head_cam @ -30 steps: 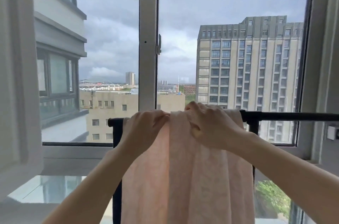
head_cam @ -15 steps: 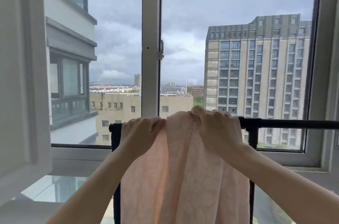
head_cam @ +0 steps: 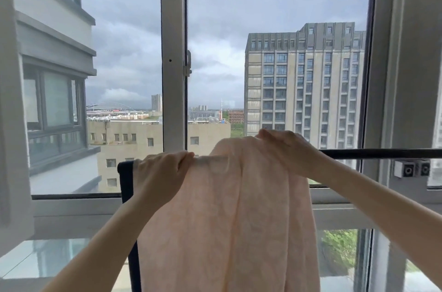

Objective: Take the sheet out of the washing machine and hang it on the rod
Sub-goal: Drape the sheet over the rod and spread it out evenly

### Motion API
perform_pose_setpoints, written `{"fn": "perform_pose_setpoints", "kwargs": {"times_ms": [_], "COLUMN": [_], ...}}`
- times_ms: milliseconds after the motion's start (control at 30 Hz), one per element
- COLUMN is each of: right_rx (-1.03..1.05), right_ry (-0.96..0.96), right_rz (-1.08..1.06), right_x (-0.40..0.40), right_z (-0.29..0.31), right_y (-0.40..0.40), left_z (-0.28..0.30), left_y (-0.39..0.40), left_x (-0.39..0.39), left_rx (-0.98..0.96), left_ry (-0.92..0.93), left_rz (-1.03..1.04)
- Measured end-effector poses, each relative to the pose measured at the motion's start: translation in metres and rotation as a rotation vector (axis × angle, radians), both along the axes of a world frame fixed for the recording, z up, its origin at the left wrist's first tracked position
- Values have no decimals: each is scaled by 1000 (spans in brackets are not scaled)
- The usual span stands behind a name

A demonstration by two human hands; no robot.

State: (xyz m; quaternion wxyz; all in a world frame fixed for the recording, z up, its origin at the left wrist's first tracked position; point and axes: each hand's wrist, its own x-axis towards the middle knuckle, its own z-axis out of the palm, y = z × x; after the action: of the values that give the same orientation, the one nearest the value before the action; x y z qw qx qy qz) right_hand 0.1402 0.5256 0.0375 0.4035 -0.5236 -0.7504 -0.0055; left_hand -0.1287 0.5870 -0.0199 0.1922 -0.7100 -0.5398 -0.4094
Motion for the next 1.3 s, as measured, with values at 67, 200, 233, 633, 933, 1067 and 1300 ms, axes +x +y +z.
{"fn": "perform_pose_setpoints", "kwargs": {"times_ms": [67, 200, 233, 633, 933, 1067, 1300], "right_rx": [42, -10, -64, 180, 168, 182, 65], "right_ry": [23, -131, -141, -122, -47, -148, -306], "right_rz": [-29, -186, -184, -262, -625, -554, -179], "right_x": [9, 22, 20, 10, 103, 88, 9], "right_z": [5, 1, -1, -2, 14, 4, -15], "right_y": [-4, -2, -2, 9, 8, -7, -11], "left_z": [3, 15, 18, 18, 18, 20, 19], "left_y": [-3, -14, -16, -8, -11, -15, -14], "left_x": [-6, 2, 8, 35, 41, 45, 40], "left_rx": [-27, -14, 20, -15, -12, -13, -8], "left_ry": [-7, -78, -90, 32, 29, 33, 25], "left_rz": [26, -187, -246, -184, -181, -157, -167]}}
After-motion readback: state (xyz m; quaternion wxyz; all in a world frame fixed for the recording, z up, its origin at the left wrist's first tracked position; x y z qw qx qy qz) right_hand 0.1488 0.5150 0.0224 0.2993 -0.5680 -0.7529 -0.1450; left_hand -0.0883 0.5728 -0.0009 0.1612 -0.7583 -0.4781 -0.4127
